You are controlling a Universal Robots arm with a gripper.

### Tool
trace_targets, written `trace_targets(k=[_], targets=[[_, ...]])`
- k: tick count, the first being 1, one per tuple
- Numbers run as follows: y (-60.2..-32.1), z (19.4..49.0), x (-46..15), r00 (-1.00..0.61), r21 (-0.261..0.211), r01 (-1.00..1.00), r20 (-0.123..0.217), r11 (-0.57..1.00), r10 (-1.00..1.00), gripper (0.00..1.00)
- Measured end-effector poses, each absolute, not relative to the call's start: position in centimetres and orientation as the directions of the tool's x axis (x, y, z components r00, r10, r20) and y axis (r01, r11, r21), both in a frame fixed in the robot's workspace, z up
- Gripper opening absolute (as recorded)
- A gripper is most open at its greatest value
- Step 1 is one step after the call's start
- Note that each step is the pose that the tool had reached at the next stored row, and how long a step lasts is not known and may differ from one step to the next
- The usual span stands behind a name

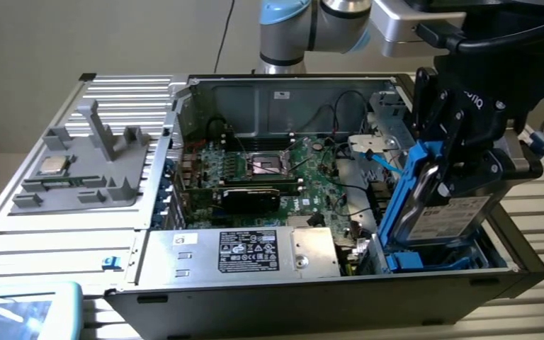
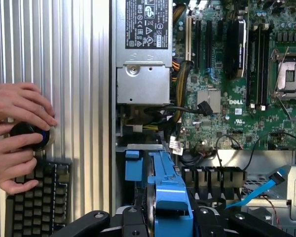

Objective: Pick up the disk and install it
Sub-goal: 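Insert the disk into the insertion slot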

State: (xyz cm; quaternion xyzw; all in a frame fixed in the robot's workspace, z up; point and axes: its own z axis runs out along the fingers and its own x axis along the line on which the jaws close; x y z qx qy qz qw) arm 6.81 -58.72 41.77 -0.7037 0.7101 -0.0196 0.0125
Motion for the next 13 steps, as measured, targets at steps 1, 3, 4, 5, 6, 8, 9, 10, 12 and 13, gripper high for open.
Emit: trace_targets(k=[1,3,4,5,6,8,9,10,12,13], targets=[[-58.72,41.71,6.81,-0.009,-0.045,-0.999,0.01,0.009,-1.0,0.37],[-58.72,41.62,6.81,-0.009,-0.045,-0.999,0.01,0.009,-1.0,0.37],[-58.72,41.57,6.81,-0.01,-0.045,-0.999,0.01,0.009,-1.0,0.37],[-58.72,41.54,6.81,-0.01,-0.045,-0.999,0.01,0.009,-1.0,0.37],[-58.72,41.53,6.81,-0.01,-0.045,-0.999,0.01,0.01,-1.0,0.37],[-58.72,41.53,6.8,-0.01,-0.045,-0.999,0.009,0.01,-1.0,0.37],[-58.74,41.54,6.8,-0.01,-0.045,-0.999,0.009,0.01,-1.0,0.37],[-58.74,41.62,6.78,-0.01,-0.046,-0.999,0.008,0.009,-1.0,0.37],[-58.76,41.7,6.67,-0.01,-0.046,-0.999,0.008,0.009,-1.0,0.37],[-58.75,41.72,6.66,-0.01,-0.046,-0.999,0.009,0.009,-1.0,0.37]])
